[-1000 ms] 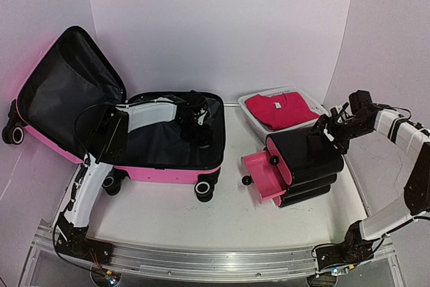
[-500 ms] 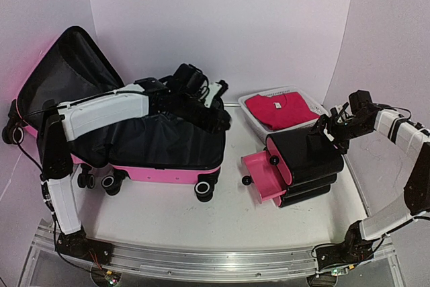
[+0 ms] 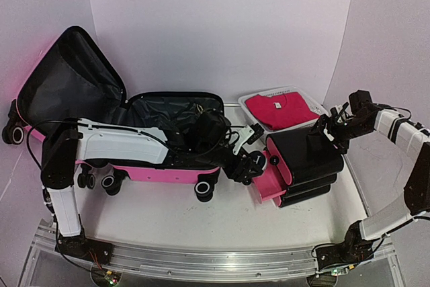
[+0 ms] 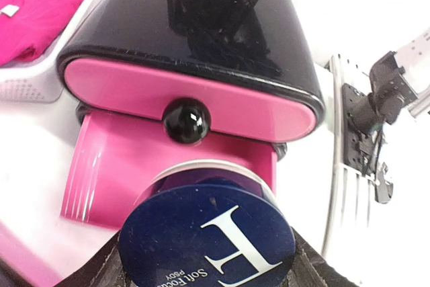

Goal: Open, take out, and arrange the luggage

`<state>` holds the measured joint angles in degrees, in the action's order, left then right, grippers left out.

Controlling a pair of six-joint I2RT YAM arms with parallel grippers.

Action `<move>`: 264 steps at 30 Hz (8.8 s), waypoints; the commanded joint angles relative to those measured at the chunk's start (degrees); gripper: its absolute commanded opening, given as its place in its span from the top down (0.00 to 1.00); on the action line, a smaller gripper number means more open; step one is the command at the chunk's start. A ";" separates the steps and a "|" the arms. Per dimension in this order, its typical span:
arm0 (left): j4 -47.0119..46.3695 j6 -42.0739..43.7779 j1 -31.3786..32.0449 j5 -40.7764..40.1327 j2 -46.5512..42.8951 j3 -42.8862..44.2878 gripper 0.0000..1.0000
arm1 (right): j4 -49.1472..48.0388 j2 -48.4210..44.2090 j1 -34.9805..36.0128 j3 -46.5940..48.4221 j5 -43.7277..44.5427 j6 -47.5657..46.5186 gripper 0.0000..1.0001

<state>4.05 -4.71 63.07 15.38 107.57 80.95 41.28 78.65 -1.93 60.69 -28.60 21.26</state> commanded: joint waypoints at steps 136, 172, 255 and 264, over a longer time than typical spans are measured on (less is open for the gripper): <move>22.05 -18.50 -0.49 -16.91 -6.87 -3.05 0.64 | -1.88 -0.29 0.35 0.48 -4.42 -0.23 0.02; 19.01 -12.95 -0.08 -4.09 22.80 35.51 0.65 | -3.16 -3.73 0.35 -2.41 -5.55 2.98 0.02; 15.46 -6.10 -2.92 5.02 17.91 26.04 0.31 | 7.64 -5.30 -4.62 0.92 12.91 -6.33 0.07; -15.52 1.89 -2.05 6.81 10.80 0.00 0.17 | 7.51 -3.33 -4.57 1.01 4.05 -8.54 0.06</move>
<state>9.30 -9.26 60.12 21.34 120.55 89.43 47.55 74.46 -6.50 60.60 -21.08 14.74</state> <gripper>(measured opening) 0.844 0.938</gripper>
